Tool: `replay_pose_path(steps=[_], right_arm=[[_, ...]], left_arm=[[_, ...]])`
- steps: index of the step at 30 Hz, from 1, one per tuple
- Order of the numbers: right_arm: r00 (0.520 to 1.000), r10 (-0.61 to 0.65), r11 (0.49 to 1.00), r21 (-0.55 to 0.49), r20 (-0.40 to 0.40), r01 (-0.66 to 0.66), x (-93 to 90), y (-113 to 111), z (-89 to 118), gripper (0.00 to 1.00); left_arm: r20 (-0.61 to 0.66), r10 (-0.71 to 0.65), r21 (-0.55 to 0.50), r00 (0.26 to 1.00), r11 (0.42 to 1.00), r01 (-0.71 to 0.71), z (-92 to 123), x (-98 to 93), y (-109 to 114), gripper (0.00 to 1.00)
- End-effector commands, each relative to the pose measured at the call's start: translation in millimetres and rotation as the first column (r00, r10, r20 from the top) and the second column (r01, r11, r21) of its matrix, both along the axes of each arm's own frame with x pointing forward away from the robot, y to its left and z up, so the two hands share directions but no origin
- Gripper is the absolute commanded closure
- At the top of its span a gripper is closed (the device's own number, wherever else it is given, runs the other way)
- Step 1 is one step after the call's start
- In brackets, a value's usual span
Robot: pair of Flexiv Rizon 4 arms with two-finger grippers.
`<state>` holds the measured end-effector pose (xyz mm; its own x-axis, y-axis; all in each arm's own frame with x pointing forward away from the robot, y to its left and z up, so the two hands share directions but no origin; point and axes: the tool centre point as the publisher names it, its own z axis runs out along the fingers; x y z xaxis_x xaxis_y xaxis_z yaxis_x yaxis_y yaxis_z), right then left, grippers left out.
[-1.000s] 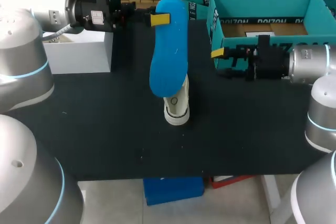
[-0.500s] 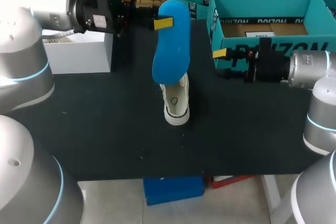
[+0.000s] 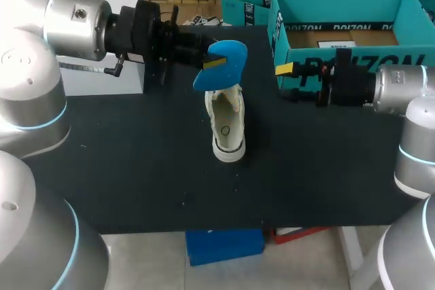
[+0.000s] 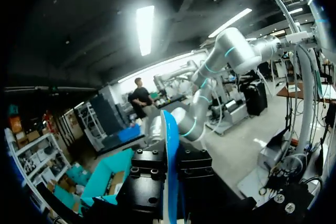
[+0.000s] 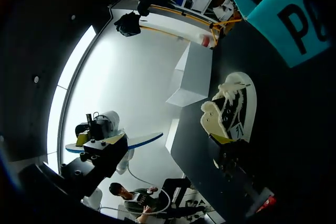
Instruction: Take the shoe out of the shoebox, open the shoe tongue, remove and reinsert the insole, then place the shoe into the shoebox
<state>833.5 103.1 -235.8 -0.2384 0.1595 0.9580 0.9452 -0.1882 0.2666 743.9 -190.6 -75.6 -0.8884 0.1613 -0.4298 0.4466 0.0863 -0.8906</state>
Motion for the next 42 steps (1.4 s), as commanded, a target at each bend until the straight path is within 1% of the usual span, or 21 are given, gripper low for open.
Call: replay_pose_path(steps=[1, 2, 19, 20, 21, 22, 23, 24, 25, 26, 27, 29, 33, 34, 35, 37, 38, 42], right_arm=[[1.0, -0.003, 1.0, -0.001, 0.0, 0.003, 0.5, 2, -1, 0.0], [1.0, -0.003, 1.0, -0.001, 0.0, 0.003, 0.5, 2, -1, 0.0], [1.0, -0.003, 1.0, -0.001, 0.0, 0.003, 0.5, 2, -1, 0.0], [1.0, -0.003, 1.0, -0.001, 0.0, 0.003, 0.5, 2, -1, 0.0], [1.0, -0.003, 1.0, -0.001, 0.0, 0.003, 0.5, 2, -1, 0.0], [1.0, -0.003, 1.0, -0.001, 0.0, 0.003, 0.5, 2, -1, 0.0], [1.0, -0.003, 1.0, -0.001, 0.0, 0.003, 0.5, 2, -1, 0.0], [1.0, -0.003, 1.0, -0.001, 0.0, 0.003, 0.5, 2, -1, 0.0], [1.0, -0.003, 1.0, -0.001, 0.0, 0.003, 0.5, 2, -1, 0.0], [1.0, -0.003, 1.0, -0.001, 0.0, 0.003, 0.5, 2, -1, 0.0], [1.0, -0.003, 1.0, -0.001, 0.0, 0.003, 0.5, 2, -1, 0.0], [1.0, -0.003, 1.0, -0.001, 0.0, 0.003, 0.5, 2, -1, 0.0], [1.0, -0.003, 1.0, -0.001, 0.0, 0.003, 0.5, 2, -1, 0.0], [1.0, -0.003, 1.0, -0.001, 0.0, 0.003, 0.5, 2, -1, 0.0], [1.0, -0.003, 1.0, -0.001, 0.0, 0.003, 0.5, 2, -1, 0.0], [1.0, -0.003, 1.0, -0.001, 0.0, 0.003, 0.5, 2, -1, 0.0], [1.0, -0.003, 1.0, -0.001, 0.0, 0.003, 0.5, 2, -1, 0.0], [1.0, -0.003, 1.0, -0.001, 0.0, 0.003, 0.5, 2, -1, 0.0]], left_arm=[[0.377, -0.023, 0.019, 0.926, 1.0, 0.017, -2, 1.9, 1, 1.0], [0.294, -0.036, 0.003, 0.955, 0.999, 0.037, 0, 3.1, 1, 1.0], [0.294, -0.036, 0.003, 0.955, 0.999, 0.037, 0, 3.1, 1, 1.0], [0.343, -0.03, 0.022, 0.939, 0.999, 0.024, 1, -2.4, 0, 1.0], [0.425, -0.024, 0.038, 0.905, 0.999, 0.008, 1, -13.2, -2, 1.0], [0.439, -0.023, 0.02, 0.898, 1.0, 0.016, 0, -17.7, -2, 1.0], [0.5, -0.012, 0.031, 0.866, 0.999, -0.004, -5, -27.8, -2, 1.0], [0.533, -0.015, 0.037, 0.846, 0.999, -0.006, -10, -33.5, -2, 1.0], [0.536, -0.012, 0.01, 0.844, 1.0, 0.008, -16, -38.7, -1, 1.0], [0.55, -0.014, 0.018, 0.835, 1.0, 0.005, -20, -40.8, 0, 1.0], [0.598, -0.036, 0.027, 0.801, 0.999, 0.025, -29, -47.2, 0, 1.0], [0.611, -0.028, 0.001, 0.791, 0.999, 0.035, -42, -53.2, 4, 1.0], [0.68, -0.015, -0.045, 0.733, 0.997, 0.062, -59, -62.2, 14, 1.0], [0.711, -0.014, -0.033, 0.703, 0.998, 0.054, -63, -63.0, 16, 1.0], [0.717, 0.002, -0.08, 0.697, 0.994, 0.079, -67, -64.2, 19, 1.0], [0.77, 0.015, -0.088, 0.638, 0.993, 0.083, -72, -66.9, 23, 1.0], [0.768, 0.011, -0.097, 0.64, 0.99, 0.099, -75, -68.6, 24, 1.0], [0.794, 0.009, -0.094, 0.607, 0.99, 0.108, -88, -67.8, 26, 1.0]])
